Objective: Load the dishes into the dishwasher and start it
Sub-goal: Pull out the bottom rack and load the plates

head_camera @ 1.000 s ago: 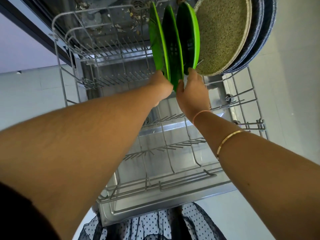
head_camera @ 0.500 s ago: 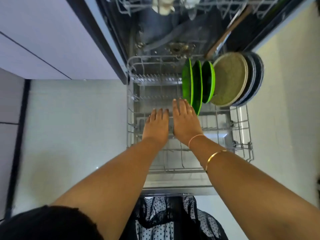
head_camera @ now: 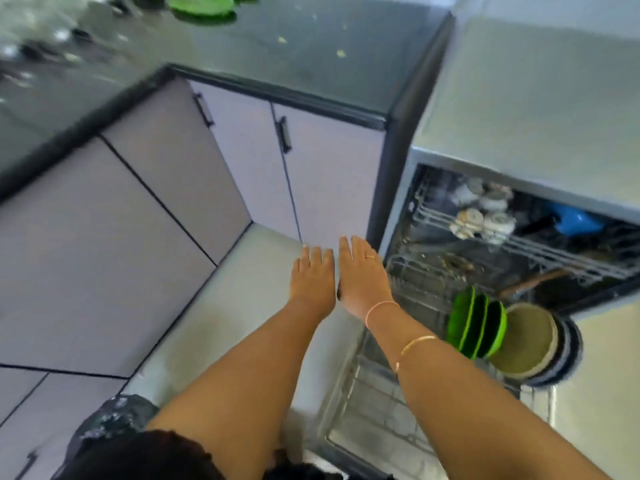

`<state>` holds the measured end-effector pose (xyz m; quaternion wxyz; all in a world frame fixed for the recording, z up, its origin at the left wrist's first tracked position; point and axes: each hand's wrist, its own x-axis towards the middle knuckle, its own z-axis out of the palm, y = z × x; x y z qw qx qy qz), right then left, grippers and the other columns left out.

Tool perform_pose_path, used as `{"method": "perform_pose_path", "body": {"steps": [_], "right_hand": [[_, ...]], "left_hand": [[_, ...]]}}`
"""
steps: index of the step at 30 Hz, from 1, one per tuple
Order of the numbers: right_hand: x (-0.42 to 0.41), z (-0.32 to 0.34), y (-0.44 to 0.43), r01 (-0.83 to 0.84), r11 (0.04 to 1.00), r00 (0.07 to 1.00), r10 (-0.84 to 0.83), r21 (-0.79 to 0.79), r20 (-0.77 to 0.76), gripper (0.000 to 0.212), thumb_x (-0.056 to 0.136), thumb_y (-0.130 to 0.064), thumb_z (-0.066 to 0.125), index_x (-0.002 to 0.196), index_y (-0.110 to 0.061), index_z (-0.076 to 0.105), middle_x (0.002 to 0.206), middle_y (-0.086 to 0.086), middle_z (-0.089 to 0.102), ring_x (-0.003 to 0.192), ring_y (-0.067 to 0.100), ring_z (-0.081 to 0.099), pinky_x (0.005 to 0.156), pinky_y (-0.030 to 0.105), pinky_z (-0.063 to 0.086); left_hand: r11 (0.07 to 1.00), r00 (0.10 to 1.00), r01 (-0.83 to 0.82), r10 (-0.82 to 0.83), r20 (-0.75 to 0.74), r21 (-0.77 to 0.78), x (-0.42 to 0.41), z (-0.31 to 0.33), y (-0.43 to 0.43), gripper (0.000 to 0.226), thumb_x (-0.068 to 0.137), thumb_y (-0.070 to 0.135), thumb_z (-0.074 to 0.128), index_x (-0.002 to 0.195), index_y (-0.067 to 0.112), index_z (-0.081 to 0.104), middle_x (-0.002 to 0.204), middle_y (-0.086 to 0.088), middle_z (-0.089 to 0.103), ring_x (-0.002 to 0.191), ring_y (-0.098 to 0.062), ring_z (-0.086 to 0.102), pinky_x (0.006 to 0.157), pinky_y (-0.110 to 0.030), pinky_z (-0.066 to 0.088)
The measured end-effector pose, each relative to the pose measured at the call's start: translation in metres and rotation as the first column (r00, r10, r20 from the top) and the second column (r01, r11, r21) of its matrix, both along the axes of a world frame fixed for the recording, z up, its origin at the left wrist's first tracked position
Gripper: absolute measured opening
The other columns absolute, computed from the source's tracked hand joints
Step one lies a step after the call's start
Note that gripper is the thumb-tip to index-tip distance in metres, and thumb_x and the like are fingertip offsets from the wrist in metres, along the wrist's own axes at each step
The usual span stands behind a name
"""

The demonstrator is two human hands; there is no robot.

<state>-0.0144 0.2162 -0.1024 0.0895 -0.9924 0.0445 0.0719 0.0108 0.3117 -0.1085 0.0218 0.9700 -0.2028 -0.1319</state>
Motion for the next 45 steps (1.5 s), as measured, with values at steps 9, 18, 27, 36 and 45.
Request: {"method": "perform_pose_path", "body": {"steps": [9,18,27,36,45], "right_hand": [[0.096,0.092,0.131,-0.097,0.994,0.976,0.084,0.055,0.200,0.065,0.092,-0.007,0.044,0.148,-0.005,0.013,0.153,0.020,0.017,0.141,0.033,0.019,0.114,0.035,0.021],[0.187,0.126,0.206,-0.185,0.979,0.935,0.148,0.088,0.323,0.060,0.092,-0.006,0.040,0.148,-0.004,0.017,0.152,0.020,0.016,0.138,0.033,0.024,0.112,0.035,0.028],[0.322,0.131,0.236,-0.233,0.970,0.932,0.201,0.074,0.301,0.062,0.093,-0.011,0.043,0.148,-0.006,0.016,0.152,0.022,0.014,0.138,0.035,0.023,0.112,0.039,0.031],[0.545,0.128,0.203,-0.192,0.971,0.936,0.136,0.145,0.326,0.054,0.092,-0.008,0.041,0.144,-0.006,0.027,0.150,0.021,0.020,0.135,0.035,0.029,0.108,0.037,0.032],[0.801,0.133,0.093,0.006,0.985,0.955,-0.056,0.172,0.290,0.040,0.085,-0.006,0.041,0.123,0.001,0.048,0.125,0.022,0.045,0.111,0.041,0.047,0.093,0.041,0.036]], "left_hand": [[0.983,0.976,-0.170,0.178,0.123,-0.071,0.076,0.090,0.153,0.070,0.094,0.010,0.047,0.149,0.010,0.004,0.157,-0.013,0.004,0.145,-0.034,-0.005,0.118,-0.043,0.007],[0.941,0.933,-0.272,0.309,0.186,-0.201,0.151,0.141,0.242,0.071,0.093,0.007,0.047,0.150,0.012,0.004,0.157,-0.011,0.006,0.146,-0.030,-0.004,0.120,-0.041,0.007],[0.911,0.921,-0.265,0.336,0.198,-0.315,0.248,0.149,0.281,0.067,0.095,0.021,0.047,0.150,0.013,0.010,0.158,-0.008,0.007,0.146,-0.025,-0.001,0.118,-0.036,0.008],[0.886,0.911,-0.234,0.344,0.227,-0.401,0.474,0.149,0.247,0.055,0.093,0.020,0.050,0.144,0.014,0.030,0.155,-0.010,0.019,0.145,-0.025,0.011,0.118,-0.036,0.017],[0.917,0.963,-0.209,0.254,0.093,-0.340,0.724,0.154,0.159,0.050,0.094,0.023,0.047,0.139,0.006,0.036,0.152,-0.012,0.026,0.138,-0.026,0.029,0.113,-0.034,0.024]]}}
